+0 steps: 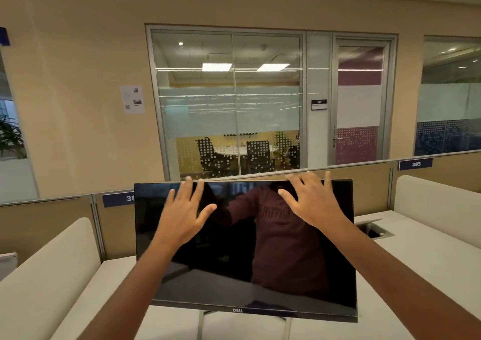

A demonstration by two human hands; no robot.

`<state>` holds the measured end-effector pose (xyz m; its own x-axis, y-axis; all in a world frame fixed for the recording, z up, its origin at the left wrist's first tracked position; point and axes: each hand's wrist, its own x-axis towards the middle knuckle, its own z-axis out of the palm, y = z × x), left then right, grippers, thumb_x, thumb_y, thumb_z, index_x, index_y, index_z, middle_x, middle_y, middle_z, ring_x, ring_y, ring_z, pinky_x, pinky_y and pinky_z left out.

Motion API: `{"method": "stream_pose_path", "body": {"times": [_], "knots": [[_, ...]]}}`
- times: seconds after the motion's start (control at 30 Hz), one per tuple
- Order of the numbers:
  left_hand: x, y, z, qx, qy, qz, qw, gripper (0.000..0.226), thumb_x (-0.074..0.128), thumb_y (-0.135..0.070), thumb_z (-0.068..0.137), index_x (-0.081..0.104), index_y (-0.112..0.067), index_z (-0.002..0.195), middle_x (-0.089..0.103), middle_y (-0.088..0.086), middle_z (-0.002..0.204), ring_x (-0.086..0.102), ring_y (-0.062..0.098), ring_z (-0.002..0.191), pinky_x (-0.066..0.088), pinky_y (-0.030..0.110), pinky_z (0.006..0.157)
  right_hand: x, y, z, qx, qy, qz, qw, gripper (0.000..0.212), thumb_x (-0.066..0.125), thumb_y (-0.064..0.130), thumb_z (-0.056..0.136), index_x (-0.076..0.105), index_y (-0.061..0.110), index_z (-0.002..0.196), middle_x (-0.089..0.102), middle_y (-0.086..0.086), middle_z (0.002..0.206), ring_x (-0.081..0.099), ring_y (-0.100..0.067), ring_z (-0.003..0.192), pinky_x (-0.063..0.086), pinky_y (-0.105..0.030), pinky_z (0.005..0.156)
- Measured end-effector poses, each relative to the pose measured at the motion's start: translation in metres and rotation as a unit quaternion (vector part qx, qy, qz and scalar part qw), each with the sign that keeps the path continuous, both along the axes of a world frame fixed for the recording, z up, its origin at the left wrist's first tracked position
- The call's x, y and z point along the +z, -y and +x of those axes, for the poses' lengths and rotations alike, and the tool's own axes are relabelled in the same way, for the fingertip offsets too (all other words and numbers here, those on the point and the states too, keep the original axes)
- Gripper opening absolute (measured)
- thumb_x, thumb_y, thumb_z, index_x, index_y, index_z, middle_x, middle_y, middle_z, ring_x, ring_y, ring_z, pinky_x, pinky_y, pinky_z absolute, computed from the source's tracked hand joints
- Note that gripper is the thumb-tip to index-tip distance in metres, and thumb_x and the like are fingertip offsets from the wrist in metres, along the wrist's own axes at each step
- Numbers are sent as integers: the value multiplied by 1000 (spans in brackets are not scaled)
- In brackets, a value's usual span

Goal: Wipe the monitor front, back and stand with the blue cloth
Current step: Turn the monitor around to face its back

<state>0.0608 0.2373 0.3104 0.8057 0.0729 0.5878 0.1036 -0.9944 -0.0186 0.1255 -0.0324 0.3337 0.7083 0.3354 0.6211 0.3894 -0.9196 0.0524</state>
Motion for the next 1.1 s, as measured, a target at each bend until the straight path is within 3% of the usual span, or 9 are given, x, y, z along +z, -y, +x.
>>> {"method": "stream_pose_path", "body": {"times": [0.1, 0.2, 0.27, 0.57, 0.67, 0.77, 1.1], "knots": [[-5, 24, 2, -16, -4, -24, 1000, 118, -34, -78, 51, -3, -16, 146, 0, 11, 155, -2, 23, 144, 0, 37, 116, 2, -11, 5, 5, -4, -24, 1000, 55, 29, 54, 94, 35, 22, 138, 49, -5, 130, 39, -24, 127, 9, -55, 111], [-9, 33, 7, -8, -3, -39, 999, 122, -34, -80, 48, -5, -13, 146, -3, 13, 155, -6, 25, 143, -4, 37, 115, -4, -13, 5, -4, 21, -21, 1000, 57, 30, 55, 89, 57, 17, 121, 64, -10, 103, 60, -31, 99, 35, -56, 98], [-10, 36, 8, 0, 3, -28, 1000, 122, -32, -81, 50, -3, -13, 146, -2, 14, 155, -7, 26, 143, -7, 37, 114, -7, -11, 4, -9, 38, -7, 999, 59, 28, 54, 84, 64, 15, 109, 67, -10, 89, 64, -30, 83, 47, -52, 85], [-8, 33, 13, -6, 2, -35, 999, 123, -27, -85, 50, 1, -14, 147, 3, 12, 155, -1, 25, 143, -4, 36, 114, -3, -22, -12, -37, -1, 11, 999, 61, 28, 56, 82, 68, 14, 100, 67, -13, 81, 64, -31, 78, 49, -49, 79], [-3, 25, 14, -15, -26, -19, 999, 126, -27, -86, 45, -4, -15, 146, -3, 10, 155, -4, 23, 143, -4, 36, 115, -1, -28, -21, -45, 6, 9, 999, 56, 34, 54, 88, 61, 13, 115, 64, -18, 99, 60, -34, 94, 42, -51, 91], [4, 14, 14, -38, -58, -6, 998, 126, -24, -88, 43, -7, -17, 146, -6, 8, 155, -6, 20, 143, -6, 34, 114, -1, -31, -28, -60, -26, -9, 998, 57, 30, 53, 94, 34, 16, 138, 47, -17, 129, 41, -33, 122, 22, -47, 107], [17, -7, 27, -100, -130, -12, 986, 125, -13, -94, 41, -14, -22, 144, -9, 3, 155, -2, 16, 143, -5, 35, 115, 8, -51, -57, -111, -70, -24, 991, 63, 31, 51, 95, 21, 10, 142, 36, -23, 138, 31, -39, 128, 18, -50, 109]]}}
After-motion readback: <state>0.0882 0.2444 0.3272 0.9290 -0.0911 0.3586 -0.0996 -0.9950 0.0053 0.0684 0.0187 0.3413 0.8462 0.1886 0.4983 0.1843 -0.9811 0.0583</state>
